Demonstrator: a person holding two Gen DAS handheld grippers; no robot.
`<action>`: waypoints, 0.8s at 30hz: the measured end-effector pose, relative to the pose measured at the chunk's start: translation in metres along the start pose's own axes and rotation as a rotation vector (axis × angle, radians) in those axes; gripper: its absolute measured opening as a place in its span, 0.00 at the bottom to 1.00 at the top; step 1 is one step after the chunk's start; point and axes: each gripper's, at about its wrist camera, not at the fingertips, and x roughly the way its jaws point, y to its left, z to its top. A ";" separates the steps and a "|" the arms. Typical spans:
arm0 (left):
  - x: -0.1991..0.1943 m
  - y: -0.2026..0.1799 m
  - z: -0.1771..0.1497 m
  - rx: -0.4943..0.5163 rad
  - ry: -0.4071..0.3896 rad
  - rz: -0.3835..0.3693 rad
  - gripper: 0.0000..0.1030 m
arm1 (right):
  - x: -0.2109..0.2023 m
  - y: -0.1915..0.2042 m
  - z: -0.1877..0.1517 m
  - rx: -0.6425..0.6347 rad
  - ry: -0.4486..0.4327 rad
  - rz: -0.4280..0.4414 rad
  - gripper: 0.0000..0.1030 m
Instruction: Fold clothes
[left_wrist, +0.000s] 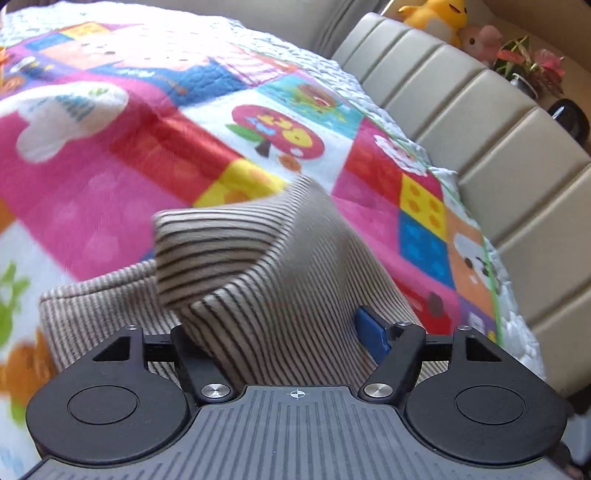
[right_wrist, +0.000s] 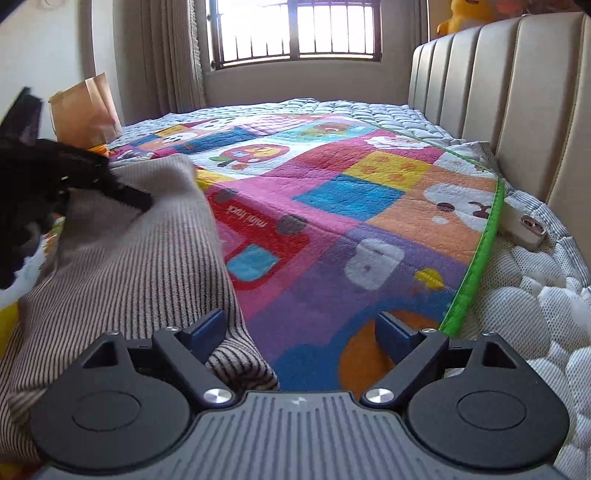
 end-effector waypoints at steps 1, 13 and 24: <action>0.004 0.002 0.005 -0.001 -0.001 0.000 0.74 | -0.004 0.007 -0.003 0.010 -0.001 0.017 0.86; -0.076 0.029 -0.061 -0.019 -0.032 0.029 0.92 | -0.029 0.049 -0.013 -0.026 -0.015 0.154 0.96; -0.096 0.009 -0.112 0.070 -0.066 0.061 0.93 | -0.037 0.107 -0.030 -0.199 0.022 0.285 0.93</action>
